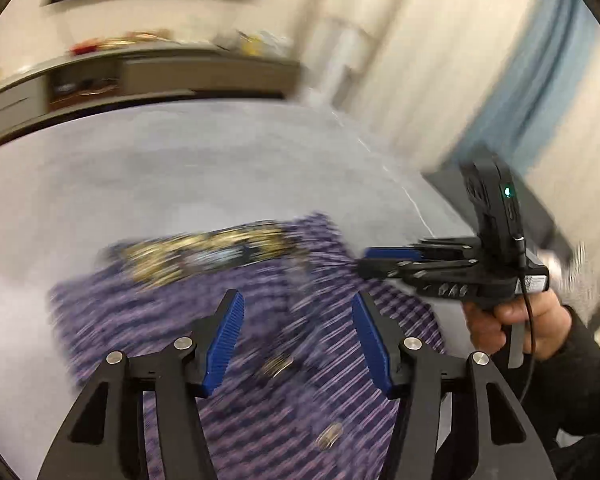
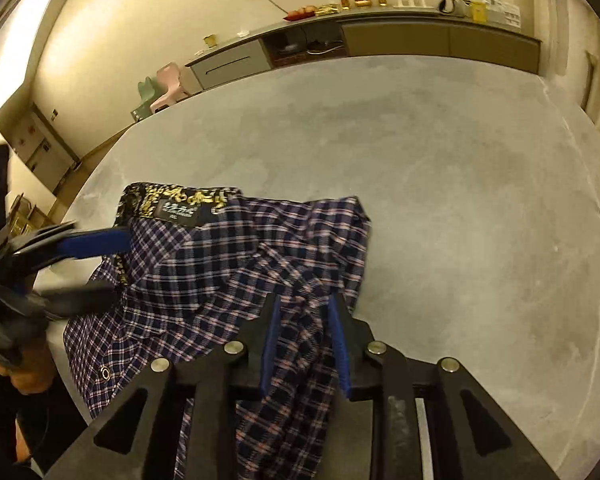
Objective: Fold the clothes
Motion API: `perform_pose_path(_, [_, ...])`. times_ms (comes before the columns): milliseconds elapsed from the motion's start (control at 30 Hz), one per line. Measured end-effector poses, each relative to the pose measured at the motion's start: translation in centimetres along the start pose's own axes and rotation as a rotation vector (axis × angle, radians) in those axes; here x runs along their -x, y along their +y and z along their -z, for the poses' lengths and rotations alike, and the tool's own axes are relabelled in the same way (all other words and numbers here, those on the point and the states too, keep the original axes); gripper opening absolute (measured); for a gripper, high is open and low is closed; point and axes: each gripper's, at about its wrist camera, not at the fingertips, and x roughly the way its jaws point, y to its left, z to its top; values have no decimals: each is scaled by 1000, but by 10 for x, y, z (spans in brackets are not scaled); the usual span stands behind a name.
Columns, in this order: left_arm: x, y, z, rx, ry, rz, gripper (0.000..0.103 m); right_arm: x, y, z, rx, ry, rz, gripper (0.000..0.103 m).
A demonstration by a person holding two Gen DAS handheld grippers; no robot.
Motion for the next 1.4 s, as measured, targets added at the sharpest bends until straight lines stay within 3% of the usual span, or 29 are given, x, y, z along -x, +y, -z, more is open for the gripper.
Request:
perform_pose_path(67, [-36, -17, -17, -66, 86, -49, 51, 2, 0, 1, 6, -8, -7, 27])
perform_pose_path(133, [-67, -18, -25, -82, 161, -130, 6, 4, 0, 2, 11, -17, -14, 27])
perform_pose_path(200, [-71, -15, -34, -54, 139, -127, 5, 7, 0, 3, 17, -25, -21, 27])
perform_pose_path(333, [-63, 2, -53, 74, 47, -95, 5, -11, 6, 7, 52, 48, 29, 27])
perform_pose_path(433, [-80, 30, -50, 200, 77, -101, 5, -20, 2, 4, 29, 67, 50, 26])
perform_pose_path(567, [-91, 53, -45, 310, 110, -55, 7, -20, -5, 1, -17, 58, 25, 27])
perform_pose_path(667, [-69, 51, -50, 295, 124, -57, 21, -2, -2, -6, -14, -30, 39, 27])
perform_pose_path(767, [-16, 44, -48, 236, 42, -75, 32, 9, 8, -18, 39, -84, 37, 27])
perform_pose_path(833, [16, 38, -32, 200, -16, -91, 39, -1, 19, -26, 94, -46, 27, 27])
perform_pose_path(900, [24, 38, -7, 198, 8, -101, 40, -33, 19, -28, 92, 74, 80, 27])
perform_pose_path(1000, [17, 43, 40, 217, 99, -125, 37, -35, 15, -27, 46, 54, 94, 28])
perform_pose_path(1067, [23, 38, 66, 219, 79, -140, 35, -21, 24, -24, 63, 23, 103, 28])
perform_pose_path(1133, [26, 34, 80, 197, 73, -135, 37, 0, 41, -15, 116, 1, 47, 28])
perform_pose_path(1233, [28, 27, 97, 155, 69, -119, 41, 11, 65, 15, 200, 48, -29, 28])
perform_pose_path(1300, [30, 23, 108, 128, 67, -109, 41, 3, 71, 35, 212, 94, 5, 28])
perform_pose_path(1367, [31, 18, 119, 100, 64, -99, 40, -9, 64, 34, 173, 96, 23, 28])
perform_pose_path(1400, [30, 19, 118, 96, 59, -108, 35, -15, 60, 33, 153, 97, 32, 28])
